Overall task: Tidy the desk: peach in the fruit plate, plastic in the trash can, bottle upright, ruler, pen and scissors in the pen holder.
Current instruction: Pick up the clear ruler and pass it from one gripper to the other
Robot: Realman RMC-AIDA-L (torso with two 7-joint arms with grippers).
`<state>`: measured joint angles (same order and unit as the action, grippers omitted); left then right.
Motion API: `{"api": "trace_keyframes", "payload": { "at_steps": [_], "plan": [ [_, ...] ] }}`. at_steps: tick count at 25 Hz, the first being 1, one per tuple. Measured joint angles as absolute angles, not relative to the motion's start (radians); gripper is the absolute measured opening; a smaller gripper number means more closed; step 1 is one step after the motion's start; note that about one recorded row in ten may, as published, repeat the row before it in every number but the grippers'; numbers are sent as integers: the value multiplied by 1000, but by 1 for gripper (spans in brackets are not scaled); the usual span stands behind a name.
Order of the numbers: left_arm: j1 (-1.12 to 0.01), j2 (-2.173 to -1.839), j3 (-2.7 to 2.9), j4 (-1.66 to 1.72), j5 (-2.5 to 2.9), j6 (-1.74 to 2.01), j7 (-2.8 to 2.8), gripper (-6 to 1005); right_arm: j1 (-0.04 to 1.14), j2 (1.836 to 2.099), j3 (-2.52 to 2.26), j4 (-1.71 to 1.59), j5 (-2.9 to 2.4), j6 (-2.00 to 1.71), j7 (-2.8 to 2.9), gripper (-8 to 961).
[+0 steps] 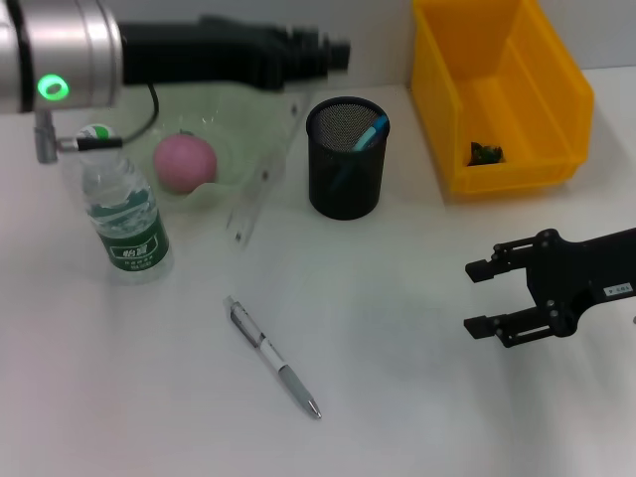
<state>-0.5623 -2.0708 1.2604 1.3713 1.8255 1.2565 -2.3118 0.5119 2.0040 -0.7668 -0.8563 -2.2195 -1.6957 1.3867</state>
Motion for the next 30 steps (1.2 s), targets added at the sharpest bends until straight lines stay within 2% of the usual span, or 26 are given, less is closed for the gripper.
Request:
{"api": "trace_keyframes", "payload": {
  "at_steps": [4, 10, 13, 20, 24, 25, 30],
  "plan": [
    [-559, -2071, 1238, 1350, 1765, 1247, -2270, 399, 508, 2003, -751, -859, -2215, -1698, 1387, 722],
    [-518, -2072, 1217, 1135, 1301, 1202, -1888, 400, 507, 2008, -721, -858, -2214, -1696, 1387, 722],
    [-518, -2072, 1217, 1135, 1301, 1202, -1888, 401, 506, 2010, -706, -859, -2213, -1697, 1387, 723],
    [-486, -2077, 1388, 774, 745, 1226, -1262, 403, 508, 2013, -679, -854, -2203, -1698, 1387, 723],
    [-482, -2078, 1455, 731, 648, 1239, -1147, 403, 505, 2022, -678, -852, -2167, -1694, 1377, 723],
    [-466, -2078, 1609, 688, 467, 1243, -950, 404, 505, 2025, -678, -850, -2155, -1692, 1371, 722],
    [-440, -2080, 1833, 668, 200, 1236, -691, 405, 489, 2046, -676, -811, -2045, -1685, 1299, 722]
  ]
}}
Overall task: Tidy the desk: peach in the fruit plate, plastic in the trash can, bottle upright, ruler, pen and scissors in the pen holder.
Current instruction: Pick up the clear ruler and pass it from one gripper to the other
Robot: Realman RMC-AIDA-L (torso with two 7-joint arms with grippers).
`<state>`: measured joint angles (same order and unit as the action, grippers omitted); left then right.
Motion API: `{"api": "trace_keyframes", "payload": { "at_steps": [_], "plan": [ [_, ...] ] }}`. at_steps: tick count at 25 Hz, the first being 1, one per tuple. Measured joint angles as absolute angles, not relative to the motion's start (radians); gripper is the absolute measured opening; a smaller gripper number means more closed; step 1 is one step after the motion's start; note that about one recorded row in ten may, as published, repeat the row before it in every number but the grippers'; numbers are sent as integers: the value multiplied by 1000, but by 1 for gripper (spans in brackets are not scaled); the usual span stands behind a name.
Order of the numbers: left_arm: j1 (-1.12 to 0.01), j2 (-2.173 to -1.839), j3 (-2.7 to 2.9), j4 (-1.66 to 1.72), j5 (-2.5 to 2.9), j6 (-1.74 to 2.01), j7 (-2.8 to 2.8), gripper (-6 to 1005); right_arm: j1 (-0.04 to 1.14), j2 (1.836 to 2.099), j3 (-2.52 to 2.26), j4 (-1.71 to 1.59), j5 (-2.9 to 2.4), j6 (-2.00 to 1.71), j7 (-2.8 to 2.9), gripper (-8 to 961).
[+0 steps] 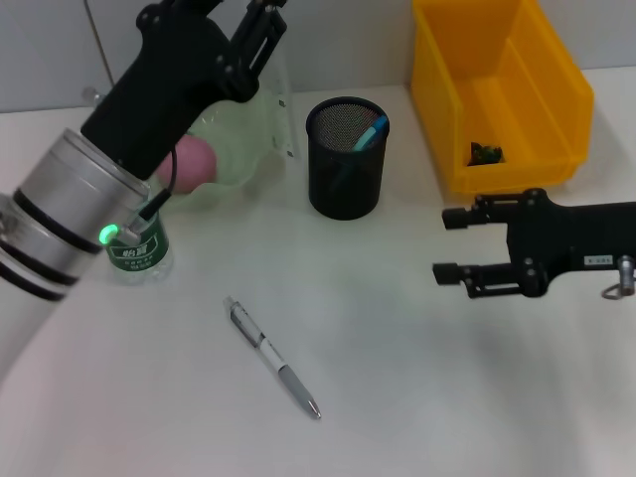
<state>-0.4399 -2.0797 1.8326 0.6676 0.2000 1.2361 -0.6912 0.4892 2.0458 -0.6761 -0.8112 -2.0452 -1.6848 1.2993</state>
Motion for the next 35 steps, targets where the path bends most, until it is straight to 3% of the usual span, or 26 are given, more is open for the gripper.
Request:
{"api": "trace_keyframes", "payload": {
  "at_steps": [1, 5, 15, 26, 35],
  "plan": [
    [-422, -2080, 2004, 667, -27, 1235, -478, 405, 474, 2062, -675, -794, -1989, -1670, 1248, 722],
    [-416, -2080, 2156, 672, -227, 1235, -299, 406, 450, 2081, -678, -736, -1883, -1642, 1132, 722],
    [-414, -2080, 2318, 673, -450, 1213, -136, 408, 456, 2085, -687, -337, -1505, -1645, 693, 723],
    [-432, -2080, 2400, 676, -549, 1210, -53, 411, 612, 2092, -668, -11, -1419, -1558, 530, 723],
    [-432, -2080, 2416, 677, -553, 1210, -35, 413, 673, 2094, -579, 112, -1415, -1509, 470, 722]
  ]
}}
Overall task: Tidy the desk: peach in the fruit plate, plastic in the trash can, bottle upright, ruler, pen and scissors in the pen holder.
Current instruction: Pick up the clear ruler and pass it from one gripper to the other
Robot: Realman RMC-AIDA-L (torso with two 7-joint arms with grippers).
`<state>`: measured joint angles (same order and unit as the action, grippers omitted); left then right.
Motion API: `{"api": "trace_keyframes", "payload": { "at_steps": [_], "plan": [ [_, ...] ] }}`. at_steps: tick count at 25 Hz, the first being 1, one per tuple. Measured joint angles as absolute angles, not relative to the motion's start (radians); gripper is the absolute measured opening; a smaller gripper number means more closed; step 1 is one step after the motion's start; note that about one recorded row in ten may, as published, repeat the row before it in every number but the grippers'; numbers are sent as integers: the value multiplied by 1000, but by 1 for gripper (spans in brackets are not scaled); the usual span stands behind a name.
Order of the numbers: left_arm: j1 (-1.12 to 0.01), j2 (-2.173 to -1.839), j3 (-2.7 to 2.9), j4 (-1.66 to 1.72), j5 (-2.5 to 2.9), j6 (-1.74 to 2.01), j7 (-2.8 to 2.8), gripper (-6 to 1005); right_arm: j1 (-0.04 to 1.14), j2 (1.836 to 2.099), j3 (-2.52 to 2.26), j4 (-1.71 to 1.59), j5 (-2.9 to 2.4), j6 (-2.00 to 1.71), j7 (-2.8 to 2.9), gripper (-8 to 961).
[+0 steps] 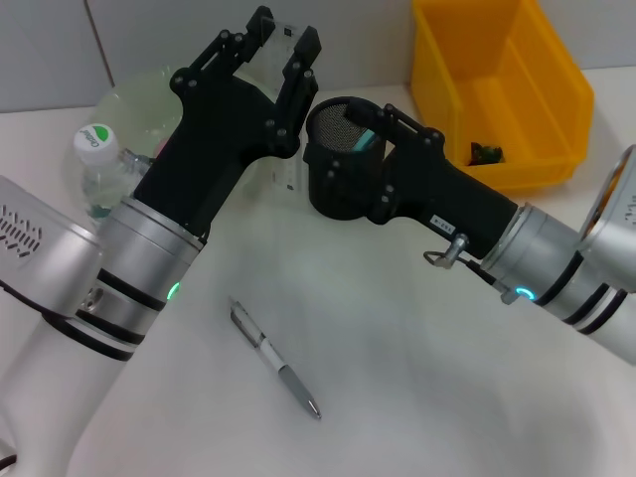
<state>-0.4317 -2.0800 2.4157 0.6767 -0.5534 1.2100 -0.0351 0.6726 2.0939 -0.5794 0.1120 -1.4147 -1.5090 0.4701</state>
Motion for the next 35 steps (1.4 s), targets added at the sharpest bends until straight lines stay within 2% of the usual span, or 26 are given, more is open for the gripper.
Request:
{"api": "trace_keyframes", "payload": {
  "at_steps": [19, 29, 35],
  "plan": [
    [-434, -2080, 2427, 668, -554, 1210, -34, 417, 735, 2094, -550, 207, -1422, -1489, 385, 714],
    [-435, -2080, 2446, 669, -551, 1210, -34, 419, 745, 2094, -546, 209, -1422, -1479, 382, 525],
    [-437, -2080, 2449, 667, -553, 1210, -34, 421, 748, 2094, -546, 213, -1422, -1484, 382, 358]
  ]
}}
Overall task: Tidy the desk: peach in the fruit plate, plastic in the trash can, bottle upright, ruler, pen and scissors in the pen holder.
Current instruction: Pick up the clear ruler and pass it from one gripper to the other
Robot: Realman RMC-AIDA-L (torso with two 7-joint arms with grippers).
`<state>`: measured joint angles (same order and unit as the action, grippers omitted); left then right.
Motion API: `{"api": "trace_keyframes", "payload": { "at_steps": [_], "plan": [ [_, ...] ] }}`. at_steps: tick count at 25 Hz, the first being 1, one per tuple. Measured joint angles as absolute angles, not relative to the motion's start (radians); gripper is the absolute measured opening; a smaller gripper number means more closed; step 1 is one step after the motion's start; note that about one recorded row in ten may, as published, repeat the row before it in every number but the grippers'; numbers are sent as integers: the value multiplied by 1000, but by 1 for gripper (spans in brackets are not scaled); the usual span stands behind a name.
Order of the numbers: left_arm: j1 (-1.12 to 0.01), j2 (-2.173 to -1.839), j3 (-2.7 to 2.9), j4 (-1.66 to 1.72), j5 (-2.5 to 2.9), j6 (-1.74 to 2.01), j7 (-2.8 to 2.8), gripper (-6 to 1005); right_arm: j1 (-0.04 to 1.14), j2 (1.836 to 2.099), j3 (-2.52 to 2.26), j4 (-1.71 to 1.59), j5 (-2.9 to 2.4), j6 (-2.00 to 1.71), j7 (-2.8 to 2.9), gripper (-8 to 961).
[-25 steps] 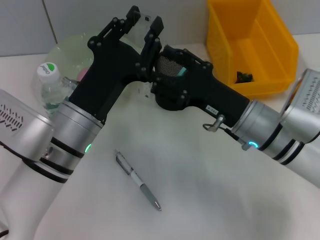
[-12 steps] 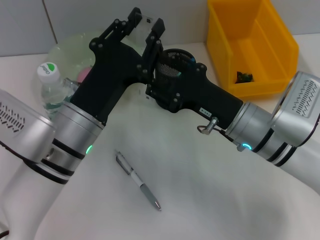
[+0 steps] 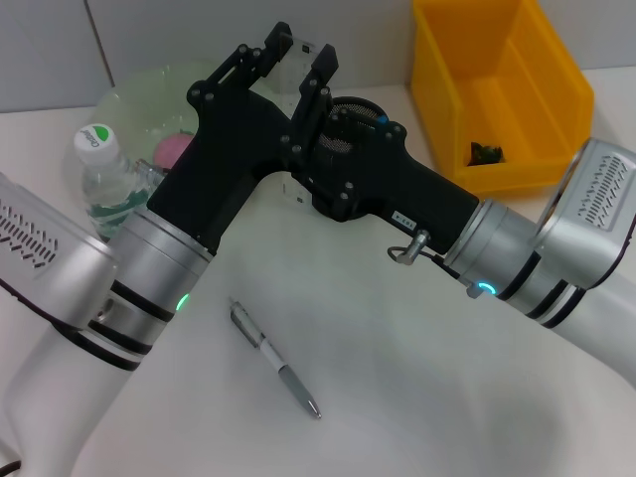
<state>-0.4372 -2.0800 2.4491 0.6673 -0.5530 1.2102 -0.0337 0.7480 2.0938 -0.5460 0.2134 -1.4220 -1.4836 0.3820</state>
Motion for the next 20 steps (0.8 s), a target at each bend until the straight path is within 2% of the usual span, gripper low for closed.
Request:
{"api": "trace_keyframes", "payload": {
  "at_steps": [7, 13, 20],
  "plan": [
    [-437, -2080, 2451, 665, -554, 1210, -34, 422, 755, 2094, -546, 219, -1422, -1488, 382, 366],
    [-436, -2080, 2453, 664, -554, 1210, -34, 424, 755, 2094, -537, 219, -1422, -1489, 380, 305],
    [-434, -2080, 2453, 664, -554, 1210, -34, 425, 755, 2094, -533, 222, -1422, -1491, 356, 173]
  ]
}}
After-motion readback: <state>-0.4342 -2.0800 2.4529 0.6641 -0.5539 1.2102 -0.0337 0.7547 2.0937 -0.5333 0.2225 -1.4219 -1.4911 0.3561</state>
